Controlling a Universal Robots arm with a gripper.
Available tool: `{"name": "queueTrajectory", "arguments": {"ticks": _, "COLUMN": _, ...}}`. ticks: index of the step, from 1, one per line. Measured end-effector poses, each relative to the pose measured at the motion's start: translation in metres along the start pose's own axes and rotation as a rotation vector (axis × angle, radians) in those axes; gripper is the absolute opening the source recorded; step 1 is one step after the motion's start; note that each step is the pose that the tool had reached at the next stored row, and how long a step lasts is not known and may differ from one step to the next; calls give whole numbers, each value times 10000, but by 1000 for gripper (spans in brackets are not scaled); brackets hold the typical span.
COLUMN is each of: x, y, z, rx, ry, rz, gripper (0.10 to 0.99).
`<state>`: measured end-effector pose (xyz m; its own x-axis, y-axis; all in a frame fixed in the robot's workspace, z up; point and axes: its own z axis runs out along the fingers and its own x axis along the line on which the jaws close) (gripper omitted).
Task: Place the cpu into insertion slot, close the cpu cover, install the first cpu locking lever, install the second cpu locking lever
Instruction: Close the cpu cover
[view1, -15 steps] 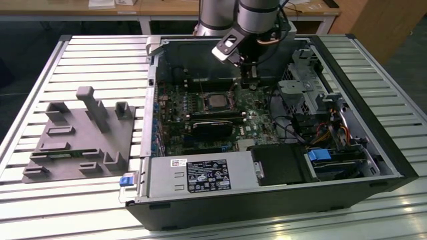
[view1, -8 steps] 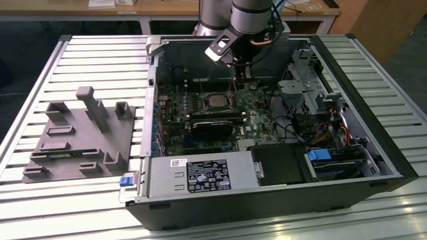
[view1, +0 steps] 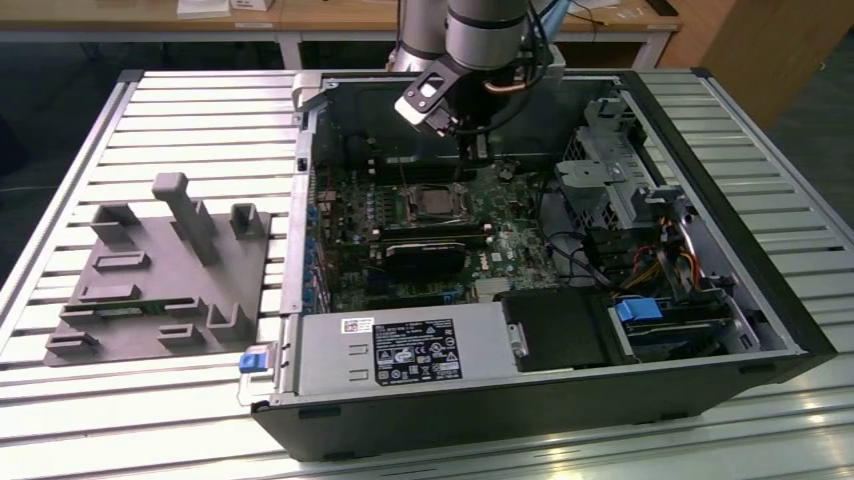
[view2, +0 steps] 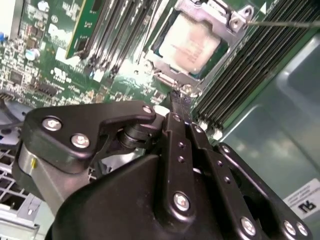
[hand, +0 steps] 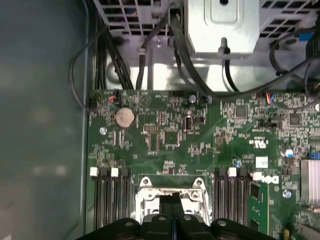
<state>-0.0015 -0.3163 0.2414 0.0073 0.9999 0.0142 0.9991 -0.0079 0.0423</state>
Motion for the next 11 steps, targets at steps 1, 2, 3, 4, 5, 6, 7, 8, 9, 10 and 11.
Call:
{"name": "queueTrajectory", "arguments": {"ticks": 1, "x": -1, "y": -12, "z": 11, "rx": 0, "ry": -1, "rz": 0, "gripper": 106}}
{"name": "queueTrajectory", "arguments": {"ticks": 2, "x": -1, "y": -23, "z": 23, "rx": 0, "ry": -1, "rz": 0, "gripper": 106}}
{"name": "queueTrajectory", "arguments": {"ticks": 3, "x": -1, "y": -35, "z": 34, "rx": 1, "ry": -1, "rz": 0, "gripper": 106}}
{"name": "queueTrajectory", "arguments": {"ticks": 4, "x": -1, "y": -49, "z": 44, "rx": 1, "ry": -1, "rz": 0, "gripper": 106}}
{"name": "queueTrajectory", "arguments": {"ticks": 5, "x": -1, "y": -66, "z": 52, "rx": 1, "ry": 0, "rz": 0, "gripper": 106}}
{"name": "queueTrajectory", "arguments": {"ticks": 6, "x": -2, "y": -83, "z": 56, "rx": 2, "ry": -1, "rz": -1, "gripper": 106}}
{"name": "queueTrajectory", "arguments": {"ticks": 7, "x": -2, "y": -97, "z": 57, "rx": 3, "ry": -3, "rz": -1, "gripper": 106}}
{"name": "queueTrajectory", "arguments": {"ticks": 8, "x": -3, "y": -114, "z": 59, "rx": 4, "ry": -3, "rz": 0, "gripper": 106}}
{"name": "queueTrajectory", "arguments": {"ticks": 9, "x": -2, "y": -134, "z": 62, "rx": 3, "ry": -2, "rz": 1, "gripper": 106}}
{"name": "queueTrajectory", "arguments": {"ticks": 10, "x": -2, "y": -156, "z": 65, "rx": 3, "ry": -1, "rz": 0, "gripper": 106}}
{"name": "queueTrajectory", "arguments": {"ticks": 11, "x": -2, "y": -176, "z": 71, "rx": 3, "ry": 0, "rz": 0, "gripper": 106}}
